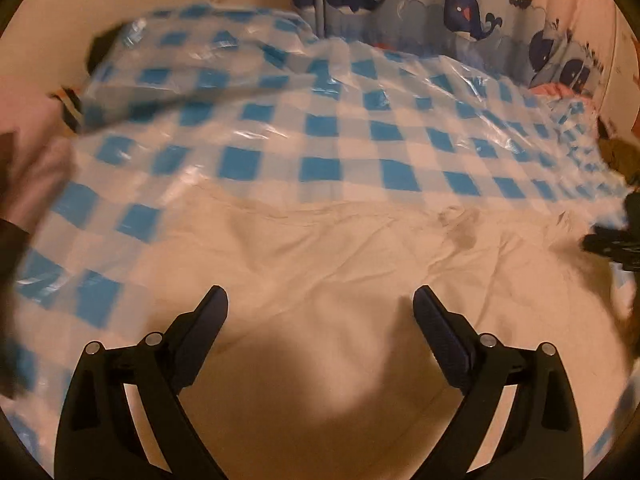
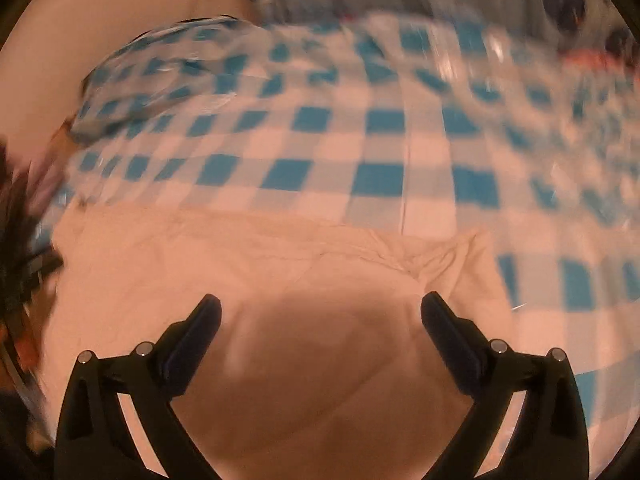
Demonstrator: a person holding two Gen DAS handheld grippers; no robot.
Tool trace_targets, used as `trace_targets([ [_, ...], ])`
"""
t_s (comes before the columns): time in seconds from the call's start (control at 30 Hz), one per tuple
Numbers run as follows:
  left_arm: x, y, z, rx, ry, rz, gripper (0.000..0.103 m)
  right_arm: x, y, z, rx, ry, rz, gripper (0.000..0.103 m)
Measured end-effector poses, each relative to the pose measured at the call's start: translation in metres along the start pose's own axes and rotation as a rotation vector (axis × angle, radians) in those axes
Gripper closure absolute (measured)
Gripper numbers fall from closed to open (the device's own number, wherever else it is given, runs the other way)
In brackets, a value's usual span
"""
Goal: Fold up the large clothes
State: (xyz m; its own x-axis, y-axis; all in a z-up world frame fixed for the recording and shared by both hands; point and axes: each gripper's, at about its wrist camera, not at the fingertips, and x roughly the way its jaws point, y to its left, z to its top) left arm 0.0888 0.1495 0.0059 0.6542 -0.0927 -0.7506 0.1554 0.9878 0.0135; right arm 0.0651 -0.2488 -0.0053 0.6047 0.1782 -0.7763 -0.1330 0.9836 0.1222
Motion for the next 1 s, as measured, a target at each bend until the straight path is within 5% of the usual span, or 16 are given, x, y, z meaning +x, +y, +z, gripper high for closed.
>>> trace_targets([
  [0.07, 0.026, 0.017, -0.009, -0.042, 0.066, -0.025, 0.010, 0.021, 0.004, -0.014, -0.038, 0.053, -0.041, 0.006],
  [0.13, 0.047, 0.038, -0.019, -0.153, 0.060, -0.143, 0.009, 0.047, -0.013, -0.028, 0.047, 0.031, 0.064, 0.005],
  [0.27, 0.051, 0.031, -0.016, -0.124, 0.081, -0.103, 0.009, 0.051, -0.013, -0.017, 0.037, 0.080, 0.067, 0.005],
  [0.33, 0.035, 0.036, -0.015, -0.133, 0.093, -0.096, 0.009, 0.038, -0.025, -0.010, 0.074, 0.134, 0.157, 0.006],
  [0.47, -0.042, 0.063, -0.043, -0.227, 0.030, -0.140, 0.009, -0.045, -0.069, -0.034, 0.277, 0.059, 0.359, 0.006],
  [0.57, -0.078, 0.090, -0.090, -0.351, 0.058, -0.187, 0.009, -0.077, -0.098, -0.081, 0.397, 0.104, 0.431, 0.006],
  [0.77, -0.090, 0.125, -0.170, -0.671, 0.173, -0.343, 0.009, -0.099, -0.134, -0.179, 0.683, 0.131, 0.626, 0.006],
  [0.9, -0.085, 0.119, -0.186, -0.732, 0.173, -0.383, 0.009, -0.100, -0.134, -0.199, 0.772, 0.088, 0.754, 0.006],
  [1.0, -0.088, 0.103, -0.179, -0.653, 0.149, -0.292, 0.009, -0.096, -0.126, -0.195, 0.788, 0.077, 0.833, 0.006],
])
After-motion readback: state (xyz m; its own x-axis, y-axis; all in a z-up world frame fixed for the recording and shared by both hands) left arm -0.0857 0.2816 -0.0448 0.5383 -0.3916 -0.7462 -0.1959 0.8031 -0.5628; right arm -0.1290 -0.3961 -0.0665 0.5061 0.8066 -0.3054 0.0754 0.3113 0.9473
